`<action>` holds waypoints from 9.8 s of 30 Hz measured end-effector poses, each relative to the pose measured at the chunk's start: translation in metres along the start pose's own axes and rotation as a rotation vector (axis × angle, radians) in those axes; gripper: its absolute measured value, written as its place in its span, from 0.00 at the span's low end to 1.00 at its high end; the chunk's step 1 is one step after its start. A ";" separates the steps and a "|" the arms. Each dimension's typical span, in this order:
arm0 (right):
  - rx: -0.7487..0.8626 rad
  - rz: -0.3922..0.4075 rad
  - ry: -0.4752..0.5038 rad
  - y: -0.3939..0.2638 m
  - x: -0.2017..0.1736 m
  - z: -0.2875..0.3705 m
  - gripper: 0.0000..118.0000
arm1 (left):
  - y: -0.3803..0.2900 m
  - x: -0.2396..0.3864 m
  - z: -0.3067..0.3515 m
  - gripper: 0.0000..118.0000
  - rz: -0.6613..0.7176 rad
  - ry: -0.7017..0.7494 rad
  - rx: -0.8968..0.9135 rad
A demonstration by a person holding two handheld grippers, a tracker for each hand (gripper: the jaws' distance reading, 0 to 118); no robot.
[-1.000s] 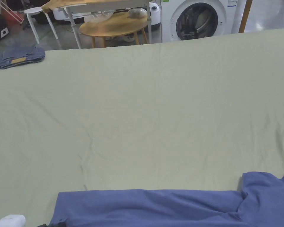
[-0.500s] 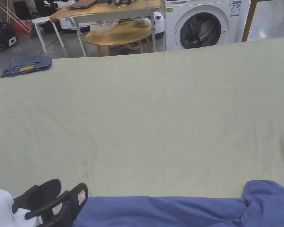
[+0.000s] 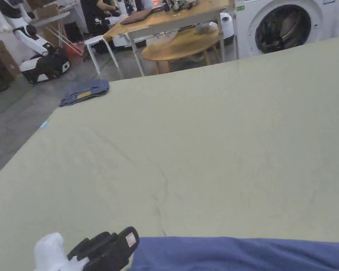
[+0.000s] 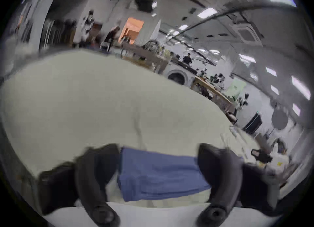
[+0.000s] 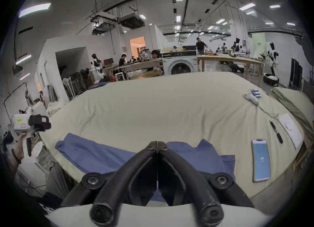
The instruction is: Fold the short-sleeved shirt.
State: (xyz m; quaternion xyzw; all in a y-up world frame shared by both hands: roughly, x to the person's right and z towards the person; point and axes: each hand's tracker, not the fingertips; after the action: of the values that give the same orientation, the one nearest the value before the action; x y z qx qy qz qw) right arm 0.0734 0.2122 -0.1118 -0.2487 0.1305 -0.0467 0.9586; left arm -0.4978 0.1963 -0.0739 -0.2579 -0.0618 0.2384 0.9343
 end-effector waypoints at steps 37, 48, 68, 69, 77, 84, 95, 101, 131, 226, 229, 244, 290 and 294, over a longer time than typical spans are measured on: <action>-0.085 -0.164 0.000 -0.024 0.003 0.016 0.00 | -0.005 0.061 -0.076 0.03 0.169 -0.181 -0.129; -0.150 -0.211 -0.002 -0.046 0.007 0.021 0.00 | -0.059 0.157 -0.187 0.42 -0.026 -0.297 -0.423; -0.181 -0.232 0.002 -0.070 0.020 0.015 0.00 | -0.082 0.125 -0.181 0.72 -0.016 -0.260 -0.382; -0.183 -0.232 0.002 -0.071 0.020 0.013 0.00 | -0.068 0.117 -0.161 0.78 0.009 -0.275 -0.334; -0.194 -0.237 0.024 -0.070 0.016 0.004 0.00 | -0.043 -0.009 -0.115 0.78 0.338 -0.163 -0.258; -0.201 -0.227 0.026 -0.069 0.011 0.007 0.00 | -0.093 -0.002 -0.161 0.06 0.635 -0.413 -0.343; -0.189 -0.228 0.014 -0.056 0.014 0.016 0.00 | -0.009 0.001 -0.070 0.05 0.446 -0.352 -0.061; -0.163 -0.260 0.018 -0.051 0.013 0.014 0.00 | -0.002 0.094 -0.081 0.05 0.097 -0.282 -0.189; -0.266 -0.080 0.115 -0.052 -0.022 -0.022 0.00 | -0.107 0.218 -0.191 0.73 -0.168 -0.410 -0.485; 0.377 0.119 -0.100 0.104 -0.065 -0.020 0.87 | 0.062 0.183 -0.002 0.52 -0.449 0.086 0.461; 0.402 0.113 -0.096 0.104 -0.067 -0.017 0.88 | 0.062 0.186 -0.003 0.90 -0.467 0.081 0.460; 0.374 0.060 -0.097 0.107 -0.066 -0.018 0.88 | 0.059 0.191 -0.005 0.94 -0.447 0.079 0.464; 0.131 -0.262 -0.075 0.137 -0.064 -0.010 0.88 | 0.064 0.193 -0.001 0.94 -0.357 0.036 0.447; 0.098 -0.247 -0.013 0.135 -0.062 -0.012 0.88 | 0.064 0.196 0.000 0.94 -0.376 0.037 0.448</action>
State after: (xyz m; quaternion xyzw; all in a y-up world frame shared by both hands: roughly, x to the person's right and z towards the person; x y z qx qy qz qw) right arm 0.0137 0.3345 -0.1738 -0.2161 0.0902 -0.1689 0.9574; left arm -0.3518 0.3382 -0.1085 -0.0336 -0.0374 0.0640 0.9967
